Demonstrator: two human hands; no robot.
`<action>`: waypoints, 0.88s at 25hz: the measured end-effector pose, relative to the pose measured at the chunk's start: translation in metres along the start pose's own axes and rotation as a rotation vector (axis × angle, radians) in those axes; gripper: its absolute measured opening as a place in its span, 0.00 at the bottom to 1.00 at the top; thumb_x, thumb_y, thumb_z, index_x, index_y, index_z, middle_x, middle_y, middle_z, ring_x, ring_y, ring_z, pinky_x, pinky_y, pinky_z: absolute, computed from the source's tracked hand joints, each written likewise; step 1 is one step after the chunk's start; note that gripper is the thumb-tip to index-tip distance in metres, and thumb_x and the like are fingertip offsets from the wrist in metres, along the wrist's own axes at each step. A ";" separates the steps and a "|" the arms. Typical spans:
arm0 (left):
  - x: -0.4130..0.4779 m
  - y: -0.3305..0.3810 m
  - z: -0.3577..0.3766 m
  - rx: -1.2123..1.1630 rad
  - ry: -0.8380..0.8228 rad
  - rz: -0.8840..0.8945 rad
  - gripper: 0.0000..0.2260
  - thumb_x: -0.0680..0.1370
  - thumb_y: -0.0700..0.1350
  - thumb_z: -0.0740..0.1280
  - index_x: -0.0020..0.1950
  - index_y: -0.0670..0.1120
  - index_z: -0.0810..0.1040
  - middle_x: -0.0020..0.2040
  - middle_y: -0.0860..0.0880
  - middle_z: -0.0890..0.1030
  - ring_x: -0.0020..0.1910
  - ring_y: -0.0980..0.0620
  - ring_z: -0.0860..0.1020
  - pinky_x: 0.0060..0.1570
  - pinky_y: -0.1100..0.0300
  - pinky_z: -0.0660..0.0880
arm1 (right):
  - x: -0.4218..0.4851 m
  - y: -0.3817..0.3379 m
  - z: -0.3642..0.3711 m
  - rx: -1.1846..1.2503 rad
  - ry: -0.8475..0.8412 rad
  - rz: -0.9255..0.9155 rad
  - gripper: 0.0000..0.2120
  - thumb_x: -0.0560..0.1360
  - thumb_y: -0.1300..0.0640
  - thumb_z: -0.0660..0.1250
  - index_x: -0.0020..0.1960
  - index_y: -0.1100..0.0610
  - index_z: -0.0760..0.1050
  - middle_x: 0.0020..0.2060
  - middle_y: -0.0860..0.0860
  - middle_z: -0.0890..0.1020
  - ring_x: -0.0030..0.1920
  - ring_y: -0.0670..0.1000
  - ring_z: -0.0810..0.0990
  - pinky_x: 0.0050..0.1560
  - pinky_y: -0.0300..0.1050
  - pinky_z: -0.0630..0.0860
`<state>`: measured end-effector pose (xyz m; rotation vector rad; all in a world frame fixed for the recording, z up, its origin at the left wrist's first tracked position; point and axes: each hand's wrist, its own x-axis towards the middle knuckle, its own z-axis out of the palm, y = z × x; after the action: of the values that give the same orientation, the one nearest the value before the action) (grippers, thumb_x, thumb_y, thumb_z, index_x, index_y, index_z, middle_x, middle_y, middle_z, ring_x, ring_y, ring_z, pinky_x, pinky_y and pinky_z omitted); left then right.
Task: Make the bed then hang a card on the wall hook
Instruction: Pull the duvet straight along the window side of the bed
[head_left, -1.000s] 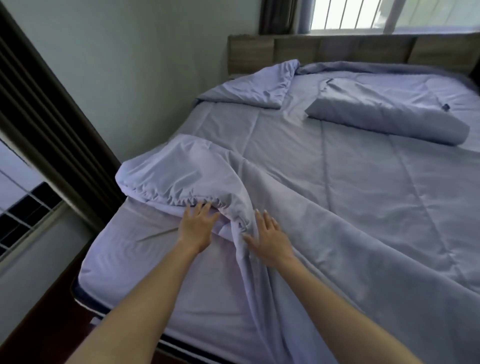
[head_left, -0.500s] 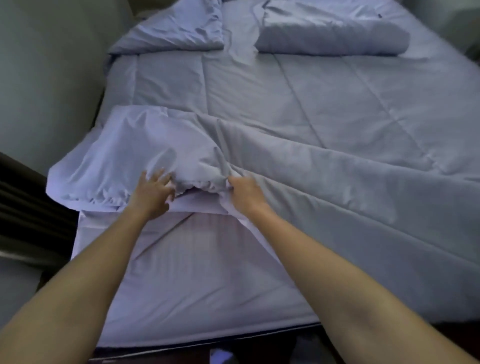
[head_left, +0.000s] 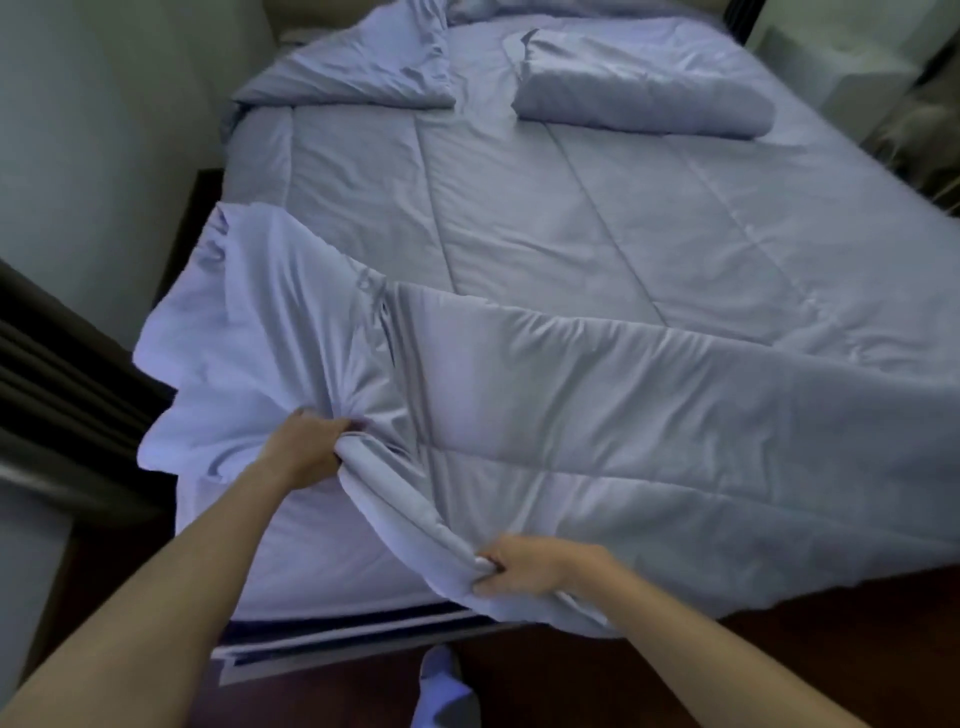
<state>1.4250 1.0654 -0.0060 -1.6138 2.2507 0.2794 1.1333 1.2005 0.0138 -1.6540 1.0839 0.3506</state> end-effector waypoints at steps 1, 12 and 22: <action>-0.027 0.007 0.008 0.037 -0.082 -0.034 0.23 0.77 0.48 0.57 0.73 0.59 0.64 0.65 0.44 0.77 0.63 0.42 0.75 0.63 0.51 0.69 | -0.007 0.003 0.017 -0.057 -0.021 -0.003 0.14 0.77 0.50 0.62 0.34 0.49 0.66 0.32 0.46 0.72 0.35 0.48 0.71 0.37 0.42 0.66; -0.290 0.119 0.156 -0.047 -0.671 -0.221 0.22 0.74 0.48 0.59 0.67 0.46 0.73 0.67 0.45 0.75 0.66 0.46 0.74 0.65 0.54 0.71 | -0.073 0.044 0.180 -0.453 -0.074 0.153 0.18 0.77 0.49 0.60 0.61 0.60 0.75 0.59 0.61 0.79 0.58 0.61 0.77 0.53 0.50 0.71; -0.326 0.144 0.176 0.036 -0.710 -0.147 0.27 0.71 0.51 0.67 0.70 0.50 0.67 0.67 0.46 0.75 0.65 0.47 0.74 0.63 0.53 0.71 | -0.072 0.057 0.216 -0.579 -0.092 0.230 0.15 0.76 0.52 0.61 0.60 0.56 0.75 0.58 0.59 0.79 0.56 0.60 0.78 0.57 0.53 0.75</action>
<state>1.4128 1.4608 -0.0443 -1.3620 1.5820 0.6491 1.1105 1.4246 -0.0529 -1.9885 1.1723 0.9531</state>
